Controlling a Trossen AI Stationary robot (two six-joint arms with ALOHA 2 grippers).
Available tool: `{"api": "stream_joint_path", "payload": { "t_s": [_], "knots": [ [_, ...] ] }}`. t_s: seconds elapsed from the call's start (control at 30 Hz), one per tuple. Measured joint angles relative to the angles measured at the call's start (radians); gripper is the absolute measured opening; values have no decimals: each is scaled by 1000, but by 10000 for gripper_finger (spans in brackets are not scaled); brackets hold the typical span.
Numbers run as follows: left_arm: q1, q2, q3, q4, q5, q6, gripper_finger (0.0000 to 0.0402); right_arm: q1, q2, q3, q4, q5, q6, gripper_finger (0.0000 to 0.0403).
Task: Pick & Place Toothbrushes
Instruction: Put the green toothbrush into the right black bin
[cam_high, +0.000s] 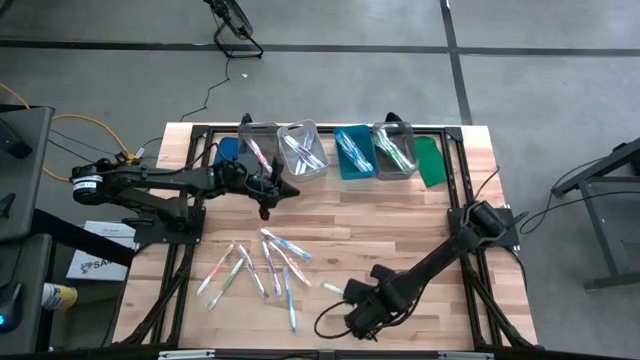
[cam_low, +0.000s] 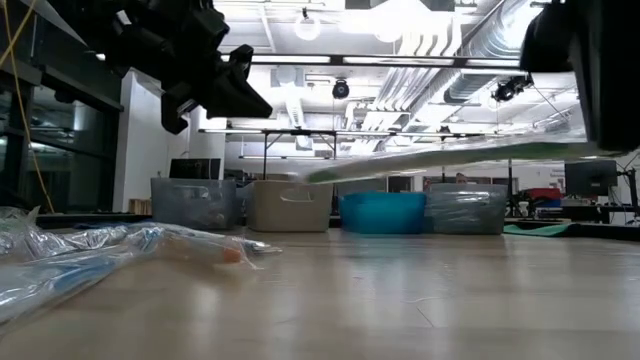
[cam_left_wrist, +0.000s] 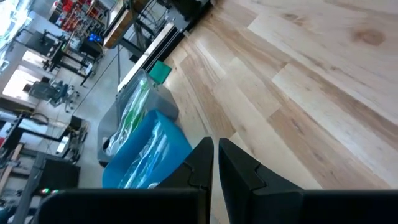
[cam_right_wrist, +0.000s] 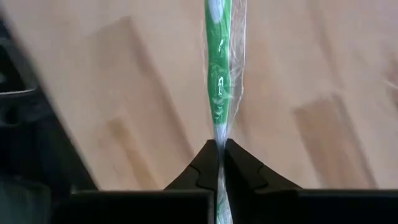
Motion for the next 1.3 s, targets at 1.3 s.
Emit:
{"api": "stream_joint_path", "payload": {
  "t_s": [1.3],
  "knots": [
    [0, 0, 0, -7, 13, 0, 21, -373, -228, -13, -598, 386, 38, 4]
  ]
}}
